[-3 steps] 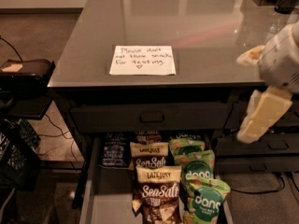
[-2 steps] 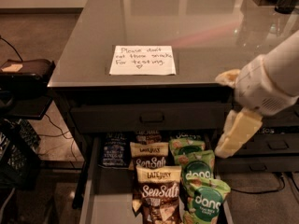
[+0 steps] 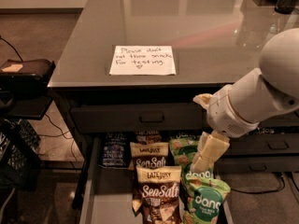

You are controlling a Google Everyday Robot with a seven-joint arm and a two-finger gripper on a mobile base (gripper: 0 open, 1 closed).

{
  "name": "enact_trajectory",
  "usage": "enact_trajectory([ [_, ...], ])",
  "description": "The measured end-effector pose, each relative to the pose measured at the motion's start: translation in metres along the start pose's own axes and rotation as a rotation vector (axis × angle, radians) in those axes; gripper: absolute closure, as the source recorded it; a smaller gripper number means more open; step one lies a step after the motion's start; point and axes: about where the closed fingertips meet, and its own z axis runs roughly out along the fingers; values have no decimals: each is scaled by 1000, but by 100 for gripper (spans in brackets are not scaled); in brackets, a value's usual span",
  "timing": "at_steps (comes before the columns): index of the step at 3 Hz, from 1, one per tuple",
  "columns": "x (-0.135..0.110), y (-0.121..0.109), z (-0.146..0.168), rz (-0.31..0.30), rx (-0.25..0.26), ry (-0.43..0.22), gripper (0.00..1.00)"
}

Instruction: Pick blue chip bag from middle drawer and place on counter

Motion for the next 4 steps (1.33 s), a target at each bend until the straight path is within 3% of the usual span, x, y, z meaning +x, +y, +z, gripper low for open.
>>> enact_trajectory([
  [1, 10, 3, 32, -8, -5, 21, 0],
  [2, 13, 3, 87, -34, -1, 31, 0],
  [3, 7, 2, 145, -42, 9, 14, 0],
  [4, -5, 2, 206, -9, 18, -37, 0],
])
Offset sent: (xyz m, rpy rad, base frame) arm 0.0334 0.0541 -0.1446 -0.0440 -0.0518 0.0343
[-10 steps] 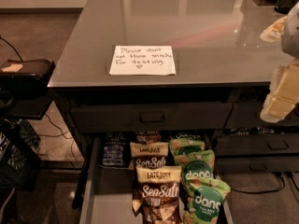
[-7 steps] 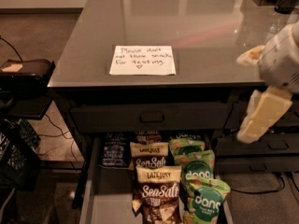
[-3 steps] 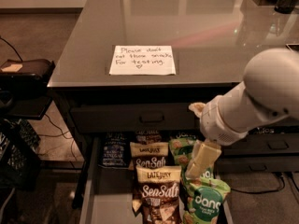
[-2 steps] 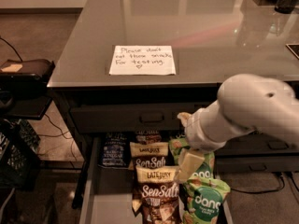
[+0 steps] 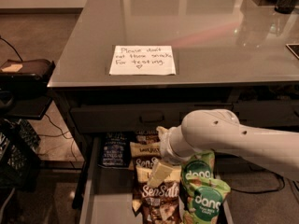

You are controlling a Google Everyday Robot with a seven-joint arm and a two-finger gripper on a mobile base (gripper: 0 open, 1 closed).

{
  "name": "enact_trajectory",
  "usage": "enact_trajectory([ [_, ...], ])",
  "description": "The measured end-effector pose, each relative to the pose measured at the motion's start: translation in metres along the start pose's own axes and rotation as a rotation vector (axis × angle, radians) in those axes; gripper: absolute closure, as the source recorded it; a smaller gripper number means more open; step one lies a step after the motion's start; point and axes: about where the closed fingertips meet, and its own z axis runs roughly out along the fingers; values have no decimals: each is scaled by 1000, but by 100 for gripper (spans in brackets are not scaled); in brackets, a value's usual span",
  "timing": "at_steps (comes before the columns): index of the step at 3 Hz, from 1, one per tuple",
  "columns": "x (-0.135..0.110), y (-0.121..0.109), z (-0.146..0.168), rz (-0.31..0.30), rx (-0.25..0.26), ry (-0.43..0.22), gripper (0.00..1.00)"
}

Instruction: Pick blue chip bag from middle drawer and place on counter

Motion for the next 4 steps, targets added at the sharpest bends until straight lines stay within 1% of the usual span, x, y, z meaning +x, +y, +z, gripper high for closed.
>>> enact_trajectory([
  [1, 0, 0, 0, 0, -1, 1, 0],
  [2, -1, 2, 32, -3, -1, 10, 0],
  [3, -9, 3, 87, -17, 2, -1, 0],
  [4, -28, 1, 138, -35, 1, -47, 0],
])
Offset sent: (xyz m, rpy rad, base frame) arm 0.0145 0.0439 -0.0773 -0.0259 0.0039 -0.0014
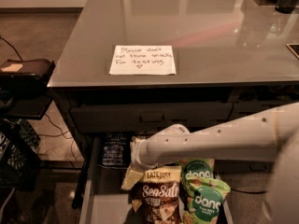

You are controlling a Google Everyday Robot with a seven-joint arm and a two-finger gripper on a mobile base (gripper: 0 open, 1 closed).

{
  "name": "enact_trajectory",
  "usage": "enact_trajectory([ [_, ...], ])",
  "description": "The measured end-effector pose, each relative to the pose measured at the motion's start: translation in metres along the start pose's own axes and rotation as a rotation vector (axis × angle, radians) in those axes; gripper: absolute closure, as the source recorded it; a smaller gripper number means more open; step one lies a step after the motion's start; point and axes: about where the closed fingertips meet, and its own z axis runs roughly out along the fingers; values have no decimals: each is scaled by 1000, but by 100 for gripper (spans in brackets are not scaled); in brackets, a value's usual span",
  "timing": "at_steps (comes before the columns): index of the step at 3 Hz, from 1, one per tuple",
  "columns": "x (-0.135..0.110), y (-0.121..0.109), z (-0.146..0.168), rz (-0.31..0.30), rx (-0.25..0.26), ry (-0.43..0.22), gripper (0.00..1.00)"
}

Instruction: Pick blue chip bag from middle drawer and place on counter

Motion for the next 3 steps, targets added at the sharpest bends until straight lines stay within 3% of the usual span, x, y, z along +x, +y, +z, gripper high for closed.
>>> enact_trajectory([
  [1, -17, 0, 48, -1, 2, -74, 0],
  [3, -15, 3, 61, -25, 0, -99, 0],
])
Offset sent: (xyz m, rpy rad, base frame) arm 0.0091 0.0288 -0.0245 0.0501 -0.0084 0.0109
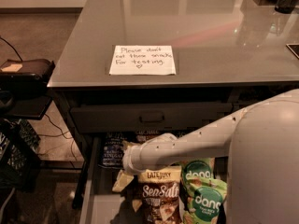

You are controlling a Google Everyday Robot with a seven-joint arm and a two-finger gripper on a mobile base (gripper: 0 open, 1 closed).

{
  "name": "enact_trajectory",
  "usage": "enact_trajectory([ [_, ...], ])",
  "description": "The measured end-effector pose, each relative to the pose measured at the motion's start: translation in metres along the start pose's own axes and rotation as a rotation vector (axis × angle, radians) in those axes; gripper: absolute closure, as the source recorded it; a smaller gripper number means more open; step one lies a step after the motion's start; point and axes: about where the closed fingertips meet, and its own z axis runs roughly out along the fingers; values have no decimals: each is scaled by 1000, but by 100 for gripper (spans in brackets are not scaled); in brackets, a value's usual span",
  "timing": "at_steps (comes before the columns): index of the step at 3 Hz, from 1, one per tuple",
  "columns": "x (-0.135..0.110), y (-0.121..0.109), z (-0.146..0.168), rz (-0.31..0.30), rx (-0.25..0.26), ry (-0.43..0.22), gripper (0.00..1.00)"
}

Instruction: Pick blue chip bag from middle drawer and place on counter

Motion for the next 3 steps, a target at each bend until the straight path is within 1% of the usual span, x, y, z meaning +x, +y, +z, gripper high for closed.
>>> enact_trajectory([
  [2, -8, -6, 53, -65, -14, -104, 0],
  [3, -13, -16, 73, -111, -2, -131, 14],
])
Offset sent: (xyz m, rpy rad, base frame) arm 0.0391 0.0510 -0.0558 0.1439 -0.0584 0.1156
